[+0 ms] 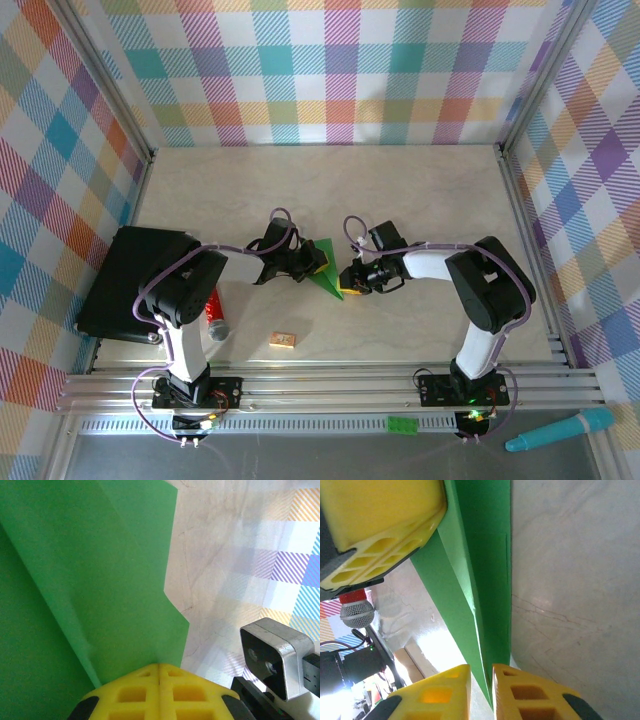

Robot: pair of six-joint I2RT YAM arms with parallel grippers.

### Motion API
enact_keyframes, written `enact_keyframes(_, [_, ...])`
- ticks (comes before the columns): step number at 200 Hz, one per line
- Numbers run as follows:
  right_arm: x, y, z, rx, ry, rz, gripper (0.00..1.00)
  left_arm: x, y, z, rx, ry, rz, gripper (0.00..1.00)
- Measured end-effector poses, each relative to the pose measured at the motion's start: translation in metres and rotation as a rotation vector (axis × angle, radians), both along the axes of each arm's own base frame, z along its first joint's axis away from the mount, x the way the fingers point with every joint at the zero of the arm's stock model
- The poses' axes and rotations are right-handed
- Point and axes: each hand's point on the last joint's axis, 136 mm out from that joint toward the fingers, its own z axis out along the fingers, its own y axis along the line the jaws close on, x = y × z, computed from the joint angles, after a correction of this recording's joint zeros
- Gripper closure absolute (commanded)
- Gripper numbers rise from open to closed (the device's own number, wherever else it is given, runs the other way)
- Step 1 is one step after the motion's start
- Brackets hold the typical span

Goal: Fold a paper plane with a square sheet of paper (pick it up from the middle)

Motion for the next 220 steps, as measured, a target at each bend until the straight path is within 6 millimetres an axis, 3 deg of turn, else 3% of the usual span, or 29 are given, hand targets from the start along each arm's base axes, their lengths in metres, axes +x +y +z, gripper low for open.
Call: enact_keyframes(220, [-0.0091,-0.0010,-0.0046,0.000,0.053,0.013,0.81,-0.0092,-0.0037,0.0009,-0.029,0.021,-0.040,0.83])
